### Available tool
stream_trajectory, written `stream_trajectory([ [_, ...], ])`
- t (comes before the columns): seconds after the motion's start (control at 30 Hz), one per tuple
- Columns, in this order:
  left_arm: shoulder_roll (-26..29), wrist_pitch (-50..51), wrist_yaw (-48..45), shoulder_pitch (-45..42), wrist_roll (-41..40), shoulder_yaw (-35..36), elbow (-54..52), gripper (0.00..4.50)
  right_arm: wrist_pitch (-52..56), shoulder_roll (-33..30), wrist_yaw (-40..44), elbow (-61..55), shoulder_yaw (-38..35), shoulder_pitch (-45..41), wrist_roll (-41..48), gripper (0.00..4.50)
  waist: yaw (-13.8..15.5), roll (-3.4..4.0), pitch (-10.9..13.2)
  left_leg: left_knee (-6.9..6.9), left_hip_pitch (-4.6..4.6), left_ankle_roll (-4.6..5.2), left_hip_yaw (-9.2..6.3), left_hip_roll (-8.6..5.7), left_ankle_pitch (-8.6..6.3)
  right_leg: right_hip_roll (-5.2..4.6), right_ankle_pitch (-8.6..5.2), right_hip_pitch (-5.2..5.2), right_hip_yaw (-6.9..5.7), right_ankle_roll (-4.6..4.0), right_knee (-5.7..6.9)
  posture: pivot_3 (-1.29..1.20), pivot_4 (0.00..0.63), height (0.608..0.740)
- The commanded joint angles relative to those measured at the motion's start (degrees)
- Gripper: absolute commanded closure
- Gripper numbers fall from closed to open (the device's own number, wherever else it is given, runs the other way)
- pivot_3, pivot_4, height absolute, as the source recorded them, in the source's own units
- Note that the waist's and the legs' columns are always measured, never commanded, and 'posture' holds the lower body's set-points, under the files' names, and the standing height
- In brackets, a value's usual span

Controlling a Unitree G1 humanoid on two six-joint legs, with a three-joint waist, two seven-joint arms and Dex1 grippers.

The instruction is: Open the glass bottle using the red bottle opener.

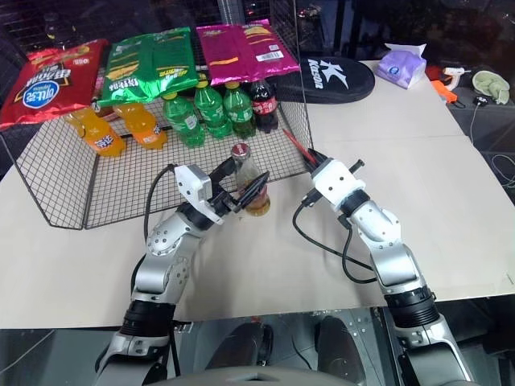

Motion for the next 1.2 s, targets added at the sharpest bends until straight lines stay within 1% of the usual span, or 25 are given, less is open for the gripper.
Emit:
stream_trajectory([
  [0.03, -0.20, -1.14, 0.11, -0.43, -0.12, 0.00, -1.12, 2.21, -1.37, 0.01, 0.36, -1.06, -0.26, -0.86, 0.19, 4.50, 0.00, 0.00, 0.00, 0.00, 0.00, 0.00, 0.00, 0.00, 0.00, 0.00, 0.00, 0.00, 0.00, 0.00, 0.00, 0.00, 0.150, 0.740],
  [0.77, -0.61, -1.06, 0.48, -0.32, 0.43, -0.56, -1.29, 2.25, -1.64, 0.40, 0.47, -0.91, -0.04, -1.60, 0.05, 4.50, 0.00, 0.00, 0.00, 0.00, 0.00, 0.00, 0.00, 0.00, 0.00, 0.00, 0.00, 0.00, 0.00, 0.00, 0.00, 0.00, 0.150, 0.740],
  [0.9, -0.75, -1.01, 0.49, -0.47, 0.44, -0.76, -1.18, 2.25, -2.00, 0.37, 1.23, -1.61, 0.68, -2.78, -0.25, 4.50, 0.00, 0.00, 0.00, 0.00, 0.00, 0.00, 0.00, 0.00, 0.00, 0.00, 0.00, 0.00, 0.00, 0.00, 0.00, 0.00, 0.150, 0.740],
  [1.07, -0.99, -0.74, 0.46, -0.84, 0.30, -0.91, -0.99, 2.25, -5.06, -0.74, 2.15, -0.90, 2.86, -5.41, -3.20, 4.50, 0.06, 0.00, 0.00, 0.01, 0.00, 0.00, 0.00, -0.01, 0.00, -0.01, 0.00, 0.00, -0.01, 0.00, 0.00, 0.00, 0.150, 0.740],
  [1.2, -1.03, -0.73, 0.48, -0.48, 0.25, -1.12, -1.34, 2.25, -10.14, -1.67, 2.99, 0.73, 5.82, -7.15, -6.74, 4.50, 0.05, 0.00, 0.00, 0.01, 0.00, 0.00, -0.01, -0.01, 0.00, 0.00, 0.00, 0.00, -0.02, 0.00, 0.00, 0.00, 0.150, 0.740],
])
